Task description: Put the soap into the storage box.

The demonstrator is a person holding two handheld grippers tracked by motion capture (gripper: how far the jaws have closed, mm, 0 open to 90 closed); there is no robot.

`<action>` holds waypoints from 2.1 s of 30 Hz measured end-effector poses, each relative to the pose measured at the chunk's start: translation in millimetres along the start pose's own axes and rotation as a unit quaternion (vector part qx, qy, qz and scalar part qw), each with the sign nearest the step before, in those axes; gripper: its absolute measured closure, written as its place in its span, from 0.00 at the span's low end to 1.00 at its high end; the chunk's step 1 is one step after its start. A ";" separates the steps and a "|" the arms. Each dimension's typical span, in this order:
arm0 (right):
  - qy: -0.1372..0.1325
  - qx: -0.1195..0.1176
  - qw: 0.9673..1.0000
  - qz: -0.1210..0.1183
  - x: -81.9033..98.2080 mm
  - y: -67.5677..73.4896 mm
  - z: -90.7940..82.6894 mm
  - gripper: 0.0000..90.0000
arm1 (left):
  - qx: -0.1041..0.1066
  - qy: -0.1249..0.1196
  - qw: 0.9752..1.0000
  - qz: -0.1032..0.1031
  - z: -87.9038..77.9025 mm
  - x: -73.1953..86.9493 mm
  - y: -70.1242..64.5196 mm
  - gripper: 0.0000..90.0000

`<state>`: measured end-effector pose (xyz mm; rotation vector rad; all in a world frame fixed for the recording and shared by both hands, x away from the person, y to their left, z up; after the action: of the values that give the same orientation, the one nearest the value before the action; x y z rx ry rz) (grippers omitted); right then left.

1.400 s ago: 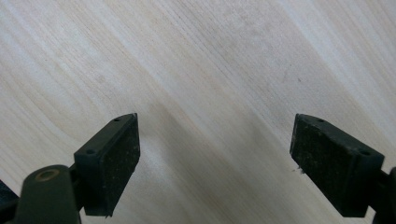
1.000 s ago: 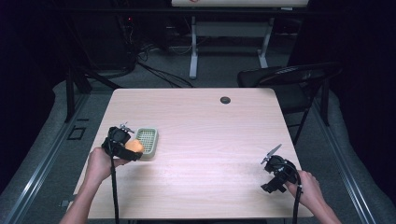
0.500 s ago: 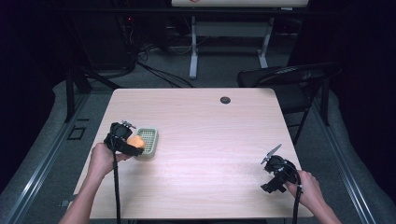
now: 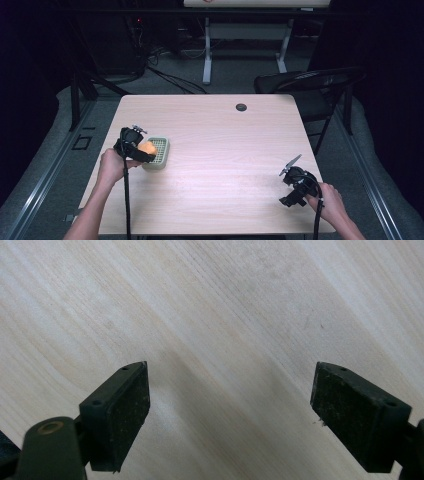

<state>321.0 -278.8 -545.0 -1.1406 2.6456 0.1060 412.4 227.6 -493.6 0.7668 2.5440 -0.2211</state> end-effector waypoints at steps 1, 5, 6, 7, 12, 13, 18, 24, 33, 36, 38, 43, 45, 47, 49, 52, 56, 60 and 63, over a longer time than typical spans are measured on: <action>-0.001 -0.001 1.000 0.001 0.1 0.0 0.1 0.17 | 0.001 0.001 1.000 0.000 0.0 -0.7 0.5 0.30; -0.002 -0.001 1.000 0.001 0.1 0.2 0.0 0.17 | 0.001 -0.001 1.000 -0.003 1.7 -2.6 1.9 0.30; -0.002 0.000 1.000 0.000 0.0 0.2 -0.2 0.17 | 0.000 -0.001 1.000 -0.003 2.2 -3.1 2.3 0.30; 0.001 -0.002 1.000 -0.003 -0.2 -0.4 -0.8 0.17 | 0.000 0.000 1.000 -0.003 2.6 -3.5 2.7 0.30; -0.004 -0.002 1.000 0.002 0.3 -0.2 -0.7 0.17 | 0.001 0.000 1.000 -0.003 4.7 -5.4 3.5 0.30; -0.005 -0.002 1.000 0.003 0.3 -0.1 -0.5 0.17 | 0.002 0.000 1.000 -0.003 5.2 -5.8 3.8 0.30; -0.004 -0.003 1.000 0.003 0.3 -0.2 -0.4 0.17 | 0.000 0.000 1.000 -0.005 8.9 -8.5 5.8 0.30; -0.001 -0.001 1.000 0.001 0.2 -0.2 -0.7 0.17 | -0.001 0.005 1.000 -0.005 16.0 -12.4 6.6 0.30; 0.000 0.000 1.000 0.000 0.3 -0.4 -0.8 0.17 | -0.002 0.015 1.000 -0.009 28.0 -17.0 10.8 0.30; -0.006 -0.004 1.000 0.004 0.7 -0.3 0.0 0.17 | -0.001 0.020 1.000 -0.012 31.9 -17.9 11.9 0.30; -0.006 -0.003 1.000 0.004 0.7 -0.4 0.0 0.17 | -0.002 0.023 1.000 -0.013 34.5 -18.5 12.8 0.30; -0.006 -0.004 1.000 0.004 0.8 -0.3 0.0 0.17 | -0.004 0.028 1.000 -0.014 40.2 -20.0 14.6 0.30; -0.004 -0.003 1.000 0.002 0.6 -0.3 -0.5 0.17 | -0.003 0.031 0.999 -0.015 42.3 -20.6 15.0 0.30; -0.004 -0.002 1.000 0.001 0.5 -0.1 -0.7 0.17 | -0.004 0.033 0.999 -0.016 44.1 -20.9 14.8 0.30; -0.002 -0.001 1.000 0.000 0.3 0.3 -1.1 0.17 | -0.005 0.035 0.999 -0.017 46.2 -21.2 14.8 0.30; -0.002 -0.001 1.000 0.001 0.4 0.3 -1.2 0.17 | -0.005 0.037 0.999 -0.015 48.8 -21.8 14.7 0.30; -0.002 -0.002 1.000 0.001 0.3 0.5 -1.3 0.17 | -0.007 0.041 0.999 -0.014 51.5 -23.3 13.5 0.30; -0.003 -0.004 1.000 0.001 0.2 0.6 -0.7 0.17 | -0.012 0.046 0.999 -0.013 55.0 -24.4 11.9 0.30; -0.003 -0.004 1.000 0.001 0.3 0.5 -0.8 0.17 | -0.017 0.051 0.998 -0.016 57.4 -25.0 11.5 0.30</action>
<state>320.3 -278.8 -544.4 -1.1381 2.6438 0.1192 459.6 209.0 -532.1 0.7424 2.6509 -0.1532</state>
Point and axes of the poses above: each handheld gripper's, and its own axes: z roughly forward along the jaws, x roughly out of its underside, y roughly to its left, the point moved 1 cm from there along z, roughly forward along the jaws, and after that the axes turned 3 degrees about -y, right-handed, at the moved point
